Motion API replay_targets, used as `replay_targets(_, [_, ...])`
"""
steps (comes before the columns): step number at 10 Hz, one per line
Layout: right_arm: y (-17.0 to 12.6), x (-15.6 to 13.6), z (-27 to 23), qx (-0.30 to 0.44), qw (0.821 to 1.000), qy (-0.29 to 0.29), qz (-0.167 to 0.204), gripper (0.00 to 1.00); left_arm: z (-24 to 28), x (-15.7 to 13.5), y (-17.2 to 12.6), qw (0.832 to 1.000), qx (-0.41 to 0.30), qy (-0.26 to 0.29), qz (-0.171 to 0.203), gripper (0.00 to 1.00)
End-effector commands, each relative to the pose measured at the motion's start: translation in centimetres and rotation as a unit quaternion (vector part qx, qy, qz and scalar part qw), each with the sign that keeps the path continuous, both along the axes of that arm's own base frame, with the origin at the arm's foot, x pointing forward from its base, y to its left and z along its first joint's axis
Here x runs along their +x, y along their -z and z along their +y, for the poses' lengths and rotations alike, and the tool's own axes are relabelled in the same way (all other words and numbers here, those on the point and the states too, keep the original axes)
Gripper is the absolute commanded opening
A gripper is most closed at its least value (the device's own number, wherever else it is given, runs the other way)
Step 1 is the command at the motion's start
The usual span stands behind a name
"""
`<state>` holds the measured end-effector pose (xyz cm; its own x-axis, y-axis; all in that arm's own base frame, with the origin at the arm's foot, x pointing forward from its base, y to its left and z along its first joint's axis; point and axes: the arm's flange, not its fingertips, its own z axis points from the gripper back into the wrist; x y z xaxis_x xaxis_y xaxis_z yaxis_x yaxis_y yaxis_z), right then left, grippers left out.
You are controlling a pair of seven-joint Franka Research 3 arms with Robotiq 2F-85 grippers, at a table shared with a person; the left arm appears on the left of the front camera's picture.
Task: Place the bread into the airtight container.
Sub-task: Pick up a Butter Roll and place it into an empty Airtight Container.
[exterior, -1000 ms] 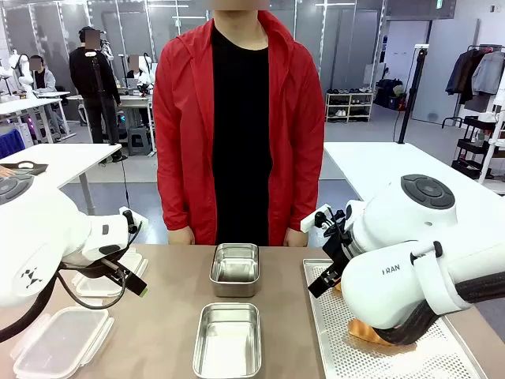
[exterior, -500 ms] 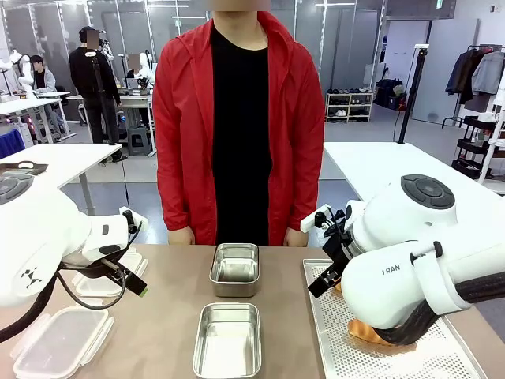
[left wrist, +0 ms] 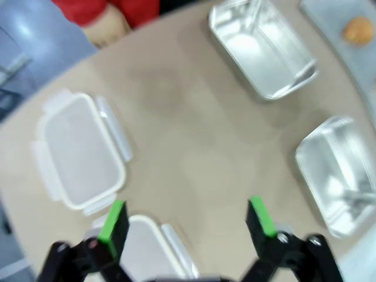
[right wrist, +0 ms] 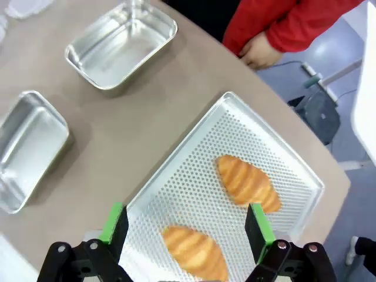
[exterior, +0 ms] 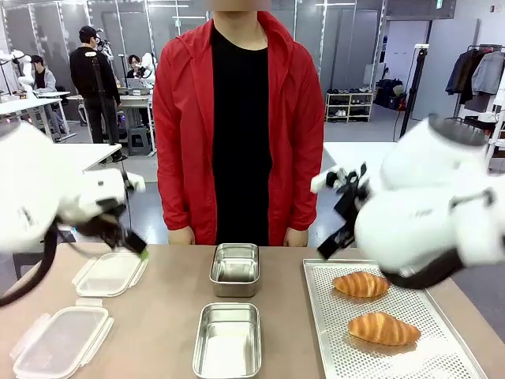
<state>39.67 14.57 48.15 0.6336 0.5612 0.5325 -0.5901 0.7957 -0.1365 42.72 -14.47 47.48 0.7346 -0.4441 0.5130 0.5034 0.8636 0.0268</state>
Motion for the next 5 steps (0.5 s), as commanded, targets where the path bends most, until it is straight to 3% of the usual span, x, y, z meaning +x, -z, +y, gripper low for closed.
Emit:
replay_targets(1, [-7.6, -1.1, -2.6, -0.017, 0.998, -0.047, 0.025, 1.00, 2.6, 0.6, -9.0, 0.999, -0.024, -0.002, 0.027, 1.00])
replay_targets(4, [-18.3, -8.1, -7.4, -0.042, 0.992, -0.114, 0.033, 1.00, 7.4, -3.8, -21.6, 0.996, -0.053, 0.062, 0.042, 1.00])
replay_targets(5, [-20.4, -11.0, -9.2, -0.051, 0.989, -0.138, 0.032, 1.00, 9.5, -5.8, -24.1, 0.996, -0.034, 0.081, 0.023, 1.00])
